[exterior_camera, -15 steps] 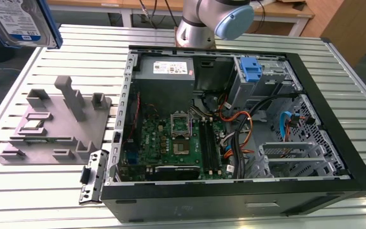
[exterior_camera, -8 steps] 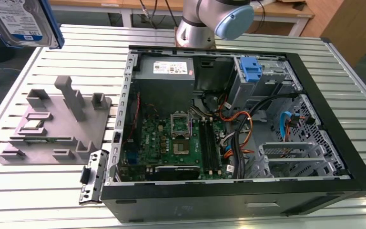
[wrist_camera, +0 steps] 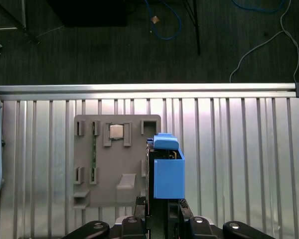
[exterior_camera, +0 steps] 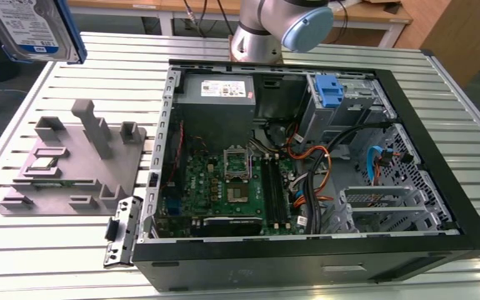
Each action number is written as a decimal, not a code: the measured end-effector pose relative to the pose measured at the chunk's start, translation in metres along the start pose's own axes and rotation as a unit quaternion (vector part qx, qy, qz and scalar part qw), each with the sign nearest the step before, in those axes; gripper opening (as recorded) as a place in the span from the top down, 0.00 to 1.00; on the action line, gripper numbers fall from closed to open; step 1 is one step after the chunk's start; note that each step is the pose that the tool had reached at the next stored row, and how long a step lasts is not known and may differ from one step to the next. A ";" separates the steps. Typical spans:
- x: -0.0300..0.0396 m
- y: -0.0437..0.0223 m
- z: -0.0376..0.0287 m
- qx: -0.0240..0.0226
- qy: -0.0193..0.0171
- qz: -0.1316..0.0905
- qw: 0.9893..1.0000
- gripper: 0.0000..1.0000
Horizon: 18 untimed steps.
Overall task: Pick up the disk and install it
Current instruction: 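Pick up the disk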
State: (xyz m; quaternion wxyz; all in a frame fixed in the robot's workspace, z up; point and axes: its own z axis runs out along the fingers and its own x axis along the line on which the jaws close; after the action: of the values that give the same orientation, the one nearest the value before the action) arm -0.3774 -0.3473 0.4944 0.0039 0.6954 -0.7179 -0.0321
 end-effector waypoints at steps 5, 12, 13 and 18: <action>-0.0001 -0.0010 -0.0001 0.000 0.000 0.000 1.000 0.65; -0.0002 -0.0026 -0.0001 0.000 0.000 0.000 1.000 0.65; -0.0003 -0.0029 -0.0001 0.000 0.000 0.000 1.000 0.65; -0.0003 -0.0040 -0.0001 0.000 0.000 0.000 1.000 0.65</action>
State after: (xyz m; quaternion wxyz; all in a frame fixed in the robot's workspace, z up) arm -0.3734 -0.3471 0.4943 0.0039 0.6953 -0.7179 -0.0321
